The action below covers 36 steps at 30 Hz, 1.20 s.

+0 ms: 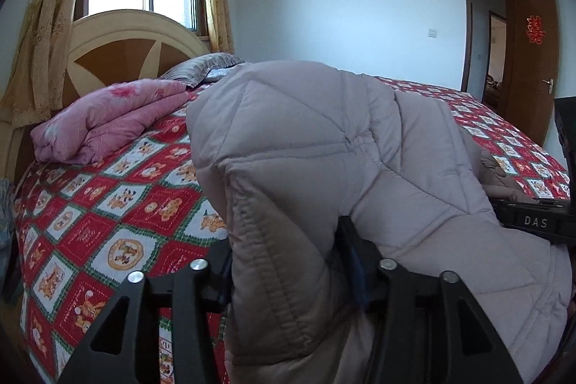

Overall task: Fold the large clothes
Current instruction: 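Lay the folded bundle down on the quilt and open both grippers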

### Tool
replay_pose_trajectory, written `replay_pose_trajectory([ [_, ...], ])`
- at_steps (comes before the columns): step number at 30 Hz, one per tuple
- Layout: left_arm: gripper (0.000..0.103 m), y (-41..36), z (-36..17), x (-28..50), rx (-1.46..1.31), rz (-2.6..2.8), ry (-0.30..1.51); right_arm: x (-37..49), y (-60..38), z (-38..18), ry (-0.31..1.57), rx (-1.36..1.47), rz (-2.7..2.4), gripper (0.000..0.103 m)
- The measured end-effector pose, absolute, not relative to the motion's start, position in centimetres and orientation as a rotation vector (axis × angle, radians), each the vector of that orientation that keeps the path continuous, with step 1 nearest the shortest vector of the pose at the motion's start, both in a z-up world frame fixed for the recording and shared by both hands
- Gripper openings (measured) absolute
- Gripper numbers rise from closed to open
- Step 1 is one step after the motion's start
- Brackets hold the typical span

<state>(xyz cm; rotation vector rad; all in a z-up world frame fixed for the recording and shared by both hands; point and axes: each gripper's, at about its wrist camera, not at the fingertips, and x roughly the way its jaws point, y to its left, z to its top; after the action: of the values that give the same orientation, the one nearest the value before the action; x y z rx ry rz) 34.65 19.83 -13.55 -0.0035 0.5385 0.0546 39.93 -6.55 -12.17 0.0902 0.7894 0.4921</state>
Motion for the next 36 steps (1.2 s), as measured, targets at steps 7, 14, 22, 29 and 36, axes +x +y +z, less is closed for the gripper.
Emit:
replay_pose_trajectory([
  [7,0.080,20.5,-14.8,34.8,-0.002,0.085,0.538,40.5,-6.7,-13.9,0.841,0.077,0.470,0.030],
  [14,0.080,19.9,-11.4,32.1,0.026,0.132,0.497,39.2,-8.8,-12.2,0.831,0.117,0.415,0.063],
  [22,0.088,18.9,-4.6,23.7,0.027,0.076,0.288,30.5,-11.3,-5.3,0.642,0.093,0.399,0.080],
  [29,0.088,18.5,-2.4,21.4,0.020,0.058,0.241,26.8,-11.2,-2.7,0.571,0.080,0.414,0.080],
  [36,0.088,18.6,-2.2,20.8,0.006,0.050,0.232,24.9,-11.2,-2.0,0.537,0.068,0.420,0.084],
])
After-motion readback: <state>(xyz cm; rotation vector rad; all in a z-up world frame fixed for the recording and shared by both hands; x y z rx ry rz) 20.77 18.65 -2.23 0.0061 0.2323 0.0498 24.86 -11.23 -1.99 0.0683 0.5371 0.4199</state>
